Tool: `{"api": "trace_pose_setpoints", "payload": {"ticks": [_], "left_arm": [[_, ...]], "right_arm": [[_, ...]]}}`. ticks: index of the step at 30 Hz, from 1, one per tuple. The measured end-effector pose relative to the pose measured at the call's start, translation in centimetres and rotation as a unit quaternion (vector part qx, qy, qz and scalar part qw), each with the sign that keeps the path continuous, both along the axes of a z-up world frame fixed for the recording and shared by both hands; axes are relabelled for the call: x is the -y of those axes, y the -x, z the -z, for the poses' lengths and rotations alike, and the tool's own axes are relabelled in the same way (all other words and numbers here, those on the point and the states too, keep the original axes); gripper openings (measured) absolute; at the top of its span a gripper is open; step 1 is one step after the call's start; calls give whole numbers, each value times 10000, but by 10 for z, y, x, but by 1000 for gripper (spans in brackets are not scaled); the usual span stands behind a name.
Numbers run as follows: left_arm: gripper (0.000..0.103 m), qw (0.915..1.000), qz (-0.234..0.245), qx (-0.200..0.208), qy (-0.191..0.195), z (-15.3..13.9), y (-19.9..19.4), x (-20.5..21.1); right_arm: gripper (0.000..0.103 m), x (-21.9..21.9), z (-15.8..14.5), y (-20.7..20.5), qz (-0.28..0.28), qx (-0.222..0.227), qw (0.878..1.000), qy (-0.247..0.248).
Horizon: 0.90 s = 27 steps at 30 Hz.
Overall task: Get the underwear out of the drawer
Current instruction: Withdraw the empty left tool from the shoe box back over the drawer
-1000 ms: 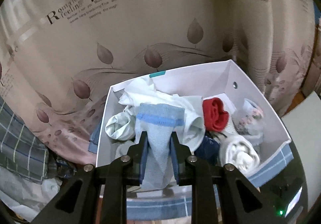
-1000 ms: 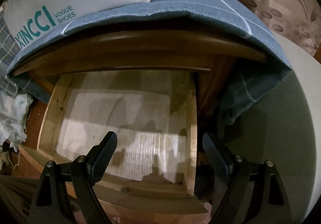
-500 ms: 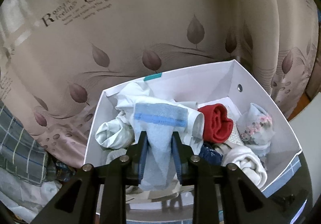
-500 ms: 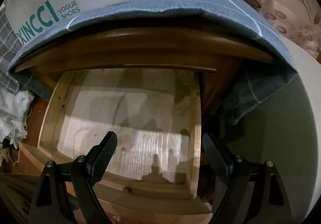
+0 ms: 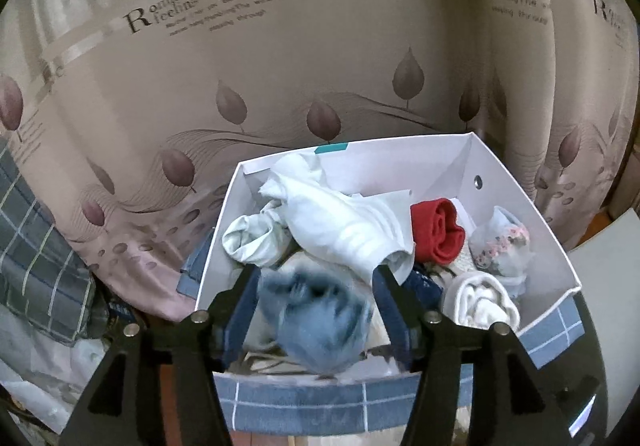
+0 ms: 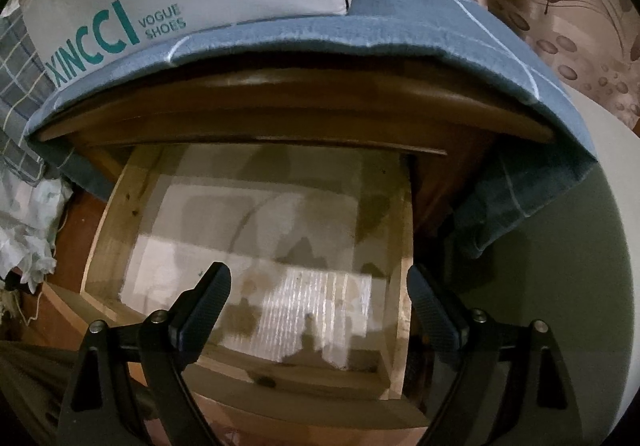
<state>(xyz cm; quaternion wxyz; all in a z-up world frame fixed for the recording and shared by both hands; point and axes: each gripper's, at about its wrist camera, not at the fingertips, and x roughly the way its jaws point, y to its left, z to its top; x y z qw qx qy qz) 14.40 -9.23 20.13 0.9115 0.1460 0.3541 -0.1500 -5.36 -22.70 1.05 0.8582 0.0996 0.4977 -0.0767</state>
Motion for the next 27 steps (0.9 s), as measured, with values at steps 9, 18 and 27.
{"api": "trace_pose_setpoints", "payload": {"ticks": [9,18,27], "left_arm": [[60,9996,-30,264,135,-9,46,-22],[60,9987,-429,160,209,28,102,-55],[60,9968,-774,-121,-175,103,137,-75]], "right_arm": [[94,-3,-7,-1,-70,175,9998,16],[96,-9,-9,3,-147,217,9996,-53],[97,-19,-19,15,-103,383,9992,-49]]}}
